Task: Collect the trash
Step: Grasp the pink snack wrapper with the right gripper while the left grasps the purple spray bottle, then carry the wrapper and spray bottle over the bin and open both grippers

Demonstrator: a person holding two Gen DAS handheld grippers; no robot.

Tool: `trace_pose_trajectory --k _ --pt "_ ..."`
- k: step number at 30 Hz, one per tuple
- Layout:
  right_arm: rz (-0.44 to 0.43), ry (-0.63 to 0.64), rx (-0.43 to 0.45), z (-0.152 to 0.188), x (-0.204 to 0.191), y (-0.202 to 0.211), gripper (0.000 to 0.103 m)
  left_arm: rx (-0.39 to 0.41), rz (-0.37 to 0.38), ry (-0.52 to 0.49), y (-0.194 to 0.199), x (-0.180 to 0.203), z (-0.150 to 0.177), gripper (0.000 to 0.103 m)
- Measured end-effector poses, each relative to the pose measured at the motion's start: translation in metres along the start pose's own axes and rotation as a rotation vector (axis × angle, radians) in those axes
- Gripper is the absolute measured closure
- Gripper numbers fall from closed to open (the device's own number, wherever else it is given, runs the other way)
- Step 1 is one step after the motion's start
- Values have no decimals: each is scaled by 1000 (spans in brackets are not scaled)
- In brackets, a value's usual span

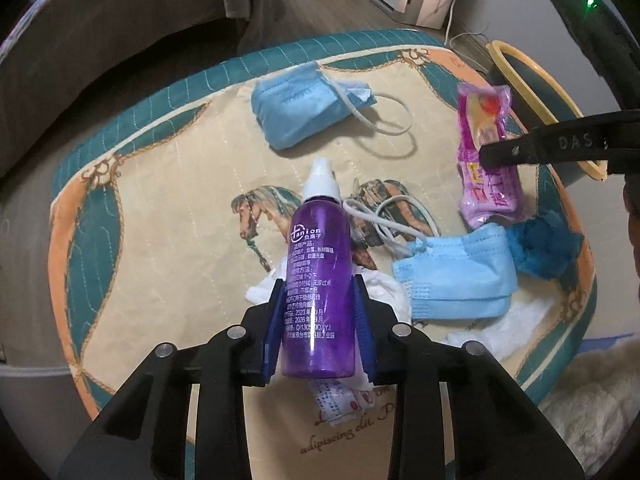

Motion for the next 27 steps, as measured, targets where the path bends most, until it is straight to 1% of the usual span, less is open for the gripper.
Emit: trace_pose_trajectory --k 3,6,9,11,15,17,20,22,25,27 --pt "-3 5 14 -3 1 5 98 19 -1 16 6 -5 -3 70" --pt "8 25 35 -5 2 14 98 55 -9 21 17 -7 -4 70" --pt "-26 14 67 -9 1 27 98 101 -16 25 31 -4 -10 70" --pt "-60 4 103 -12 1 40 98 138 -19 23 43 -5 -14 70" --pt "-62 30 186 -20 0 72 98 221 -23 19 66 -2 -28 70" --pt "-67 34 230 -25 0 89 98 278 -32 1 80 4 -39 70" --pt "-63 45 297 -34 2 113 98 360 -4 0 103 11 -58 70" --pt "-57 52 330 -36 3 124 98 401 11 1 115 16 -67 70" --pt "-49 55 368 -36 11 139 98 446 4 -36 129 28 -76 70" --pt "-44 55 381 -35 20 146 98 454 9 -47 132 35 -81 70"
Point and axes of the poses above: each gripper's, at about its wrist camera, not at the fingertips, and y roughly against the way its jaws point, x to its right, z to its underside, the point moved 5 cm from there along -y, roughly the way its jaws point
